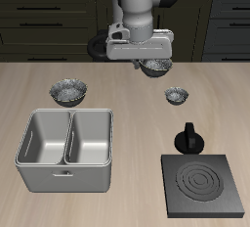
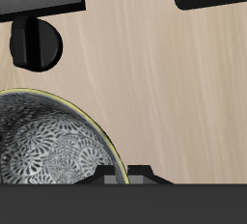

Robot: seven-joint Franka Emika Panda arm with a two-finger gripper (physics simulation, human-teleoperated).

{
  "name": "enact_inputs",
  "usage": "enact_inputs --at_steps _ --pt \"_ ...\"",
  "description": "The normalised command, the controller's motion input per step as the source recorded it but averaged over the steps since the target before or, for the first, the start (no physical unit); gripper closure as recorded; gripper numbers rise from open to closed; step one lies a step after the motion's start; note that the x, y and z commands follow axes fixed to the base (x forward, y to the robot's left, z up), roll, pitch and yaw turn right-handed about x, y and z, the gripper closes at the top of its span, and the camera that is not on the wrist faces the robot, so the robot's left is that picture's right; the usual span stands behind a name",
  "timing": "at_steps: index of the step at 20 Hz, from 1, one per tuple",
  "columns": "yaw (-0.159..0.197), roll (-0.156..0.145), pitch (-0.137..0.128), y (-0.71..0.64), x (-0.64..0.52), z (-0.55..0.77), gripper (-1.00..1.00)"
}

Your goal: Place the medium-sized bowl on the flat stove

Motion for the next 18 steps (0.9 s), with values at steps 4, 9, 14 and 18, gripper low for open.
enact_inputs --at_steps 4,9,14,18 --pt "0.02 -0.023 -0.027 0.14 0.34 0.12 1.0" --pt "0.01 -0.024 0.011 0.12 0.31 0.1 1.0" --pt "0.017 -0.023 -0.016 0.11 0.22 0.15 1.0" --pt "-0.003 -0.008 0.004 0.14 0.35 0.18 1.0"
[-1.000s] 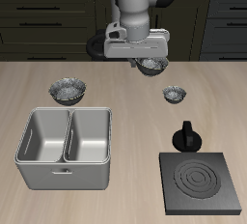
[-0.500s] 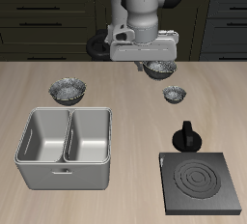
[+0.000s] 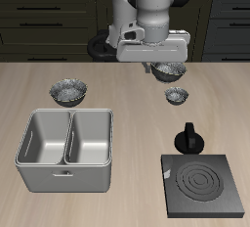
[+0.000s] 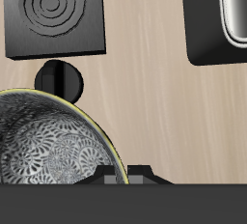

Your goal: Place the medium-sized bowl on the flat stove

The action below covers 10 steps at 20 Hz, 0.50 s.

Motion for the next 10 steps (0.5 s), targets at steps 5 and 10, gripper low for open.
enact_inputs --at_steps 5,10 --pt "0.029 -0.039 -0.033 0.11 0.34 0.16 1.0" --pt "-0.004 -0.019 0.013 0.26 0.39 0.05 1.0"
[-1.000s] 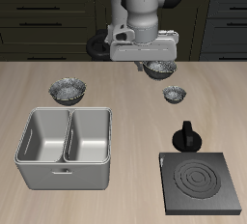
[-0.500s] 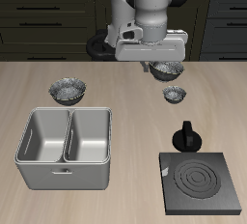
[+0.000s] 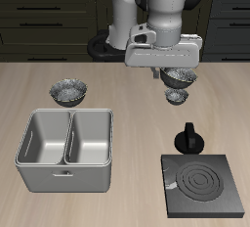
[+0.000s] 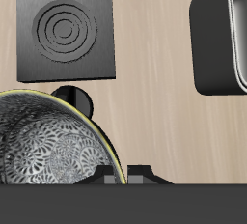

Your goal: Place the medium-sized bowl on the flat stove

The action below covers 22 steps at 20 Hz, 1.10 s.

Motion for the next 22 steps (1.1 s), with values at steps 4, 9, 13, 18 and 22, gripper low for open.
enact_inputs --at_steps 4,9,13,18,22 --pt "0.002 -0.017 0.011 0.24 0.33 0.04 1.0" --pt "0.003 -0.01 0.01 0.25 0.25 0.06 1.0" --pt "0.023 0.022 0.0 0.22 0.16 0.05 1.0" --pt "0.001 0.023 0.0 0.18 0.15 0.12 1.0" --pt "-0.006 0.003 -0.022 0.11 0.2 0.18 1.0"
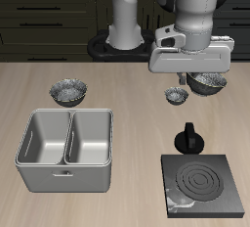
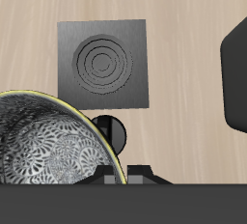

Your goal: Place the medium-sized bowl on the flat stove

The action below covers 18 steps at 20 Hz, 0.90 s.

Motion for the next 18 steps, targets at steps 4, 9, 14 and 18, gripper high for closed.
enact_inputs --at_steps 4,9,14,18 --pt "0.029 -0.011 -0.033 0.17 0.31 0.1 1.0" --pt "-0.042 -0.012 0.033 0.11 0.23 -0.03 1.0" --pt "0.009 -0.003 0.028 0.2 0.29 -0.18 1.0" --pt "0.018 -0.006 0.012 0.17 0.19 -0.1 1.0"
